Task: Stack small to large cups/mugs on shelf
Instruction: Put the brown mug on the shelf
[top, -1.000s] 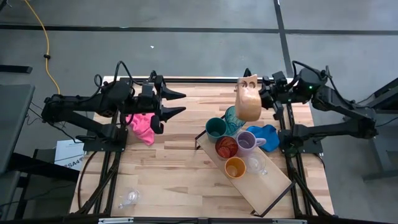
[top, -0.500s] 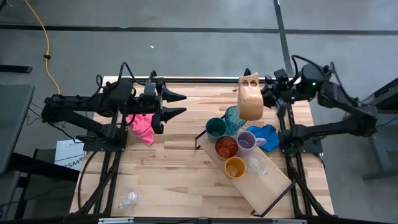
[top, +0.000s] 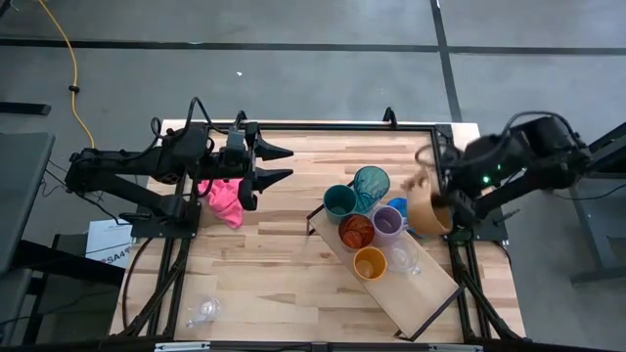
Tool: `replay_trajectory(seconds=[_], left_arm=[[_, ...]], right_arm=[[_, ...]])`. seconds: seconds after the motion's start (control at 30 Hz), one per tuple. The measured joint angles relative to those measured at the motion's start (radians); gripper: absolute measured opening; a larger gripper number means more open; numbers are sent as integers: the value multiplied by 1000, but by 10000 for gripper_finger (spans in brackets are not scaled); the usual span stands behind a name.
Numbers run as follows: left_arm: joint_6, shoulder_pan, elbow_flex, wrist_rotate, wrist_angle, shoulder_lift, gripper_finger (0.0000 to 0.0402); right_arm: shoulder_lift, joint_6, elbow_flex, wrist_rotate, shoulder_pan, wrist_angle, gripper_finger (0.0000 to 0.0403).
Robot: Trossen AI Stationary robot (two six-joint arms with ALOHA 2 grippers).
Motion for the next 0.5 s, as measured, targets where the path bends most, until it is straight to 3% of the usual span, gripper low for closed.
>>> replay_trajectory(seconds=[0.37, 0.5], left_arm=[[4, 0, -1, 0, 3, 0, 205], [4, 0, -1, -15, 3, 0, 205]], right_arm=[[-17, 504, -195, -100, 392, -3, 3], [-21, 712, -246, -92, 550, -3, 3]])
